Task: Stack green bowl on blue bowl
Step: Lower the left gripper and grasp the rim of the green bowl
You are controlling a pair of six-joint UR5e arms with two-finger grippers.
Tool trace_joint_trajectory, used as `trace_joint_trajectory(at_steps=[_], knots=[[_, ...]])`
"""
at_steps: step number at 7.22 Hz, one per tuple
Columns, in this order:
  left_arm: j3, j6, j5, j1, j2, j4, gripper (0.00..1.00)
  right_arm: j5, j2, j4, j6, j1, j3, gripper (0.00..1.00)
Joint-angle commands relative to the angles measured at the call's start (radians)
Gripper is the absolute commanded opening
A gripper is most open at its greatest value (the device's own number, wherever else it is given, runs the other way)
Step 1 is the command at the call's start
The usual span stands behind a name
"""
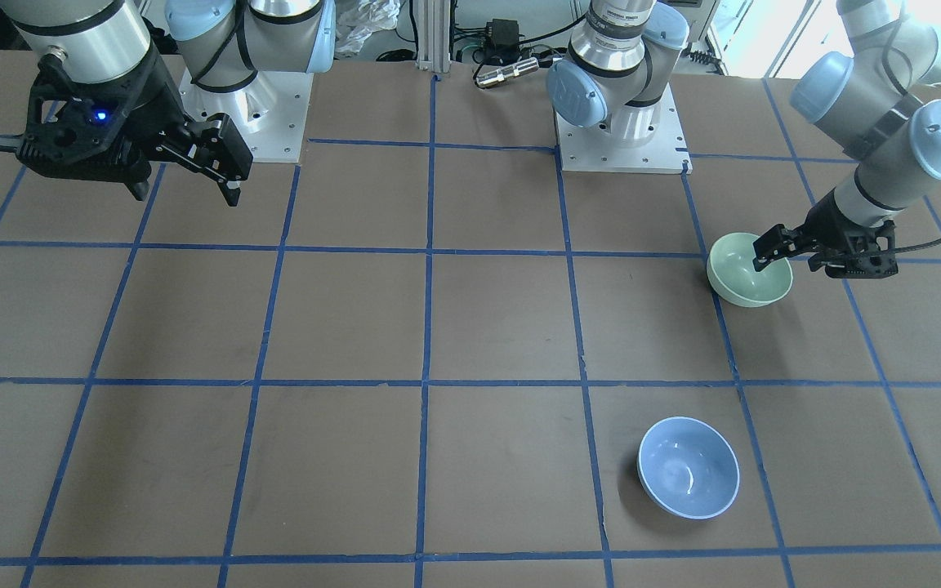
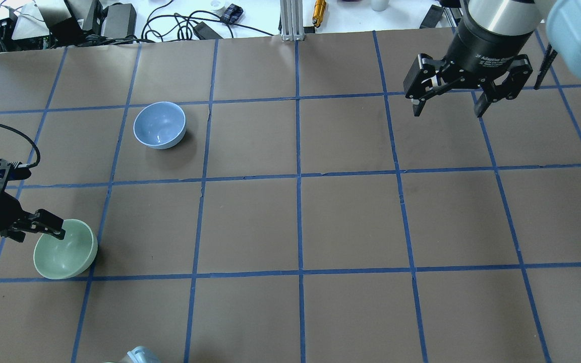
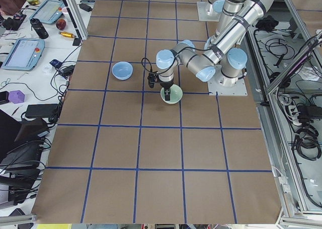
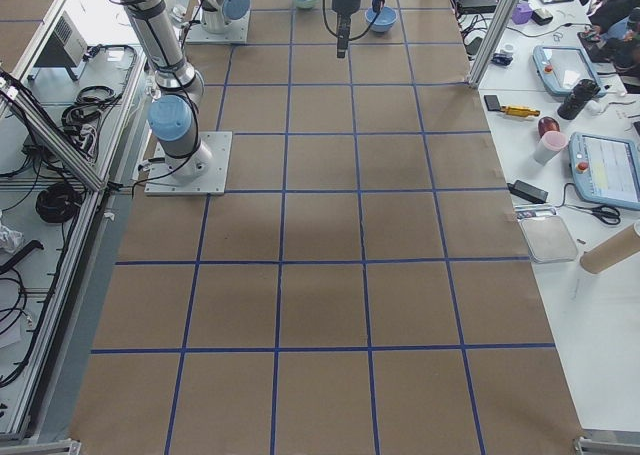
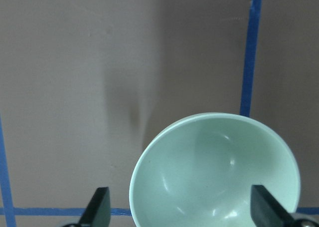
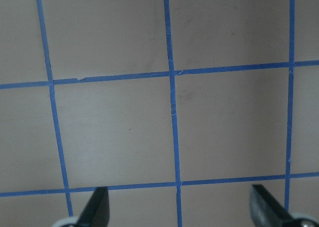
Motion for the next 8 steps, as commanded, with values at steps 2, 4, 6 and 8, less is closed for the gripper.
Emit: trace_joint_trajectory(at_steps=[2,4,6,8], knots=[[-0.036,0.032,0.022,0.041,-0.023,0.057,0.95,0.000,0.000,0.000,-0.001,0.000,0.001,1.00],[-0.034,0.047,0.021,0.043,-0.052,0.059,0.55,0.000,0.000,0.000,0.000,0.000,-0.001,1.00],[-0.029,0.094,0.013,0.051,-0.061,0.046,0.09,0.000,0.000,0.000,0.000,0.000,-0.001,1.00],[-0.028,0.135,0.012,0.052,-0.063,0.049,0.00,0.000,0.000,0.000,0.000,0.000,-0.001,1.00]])
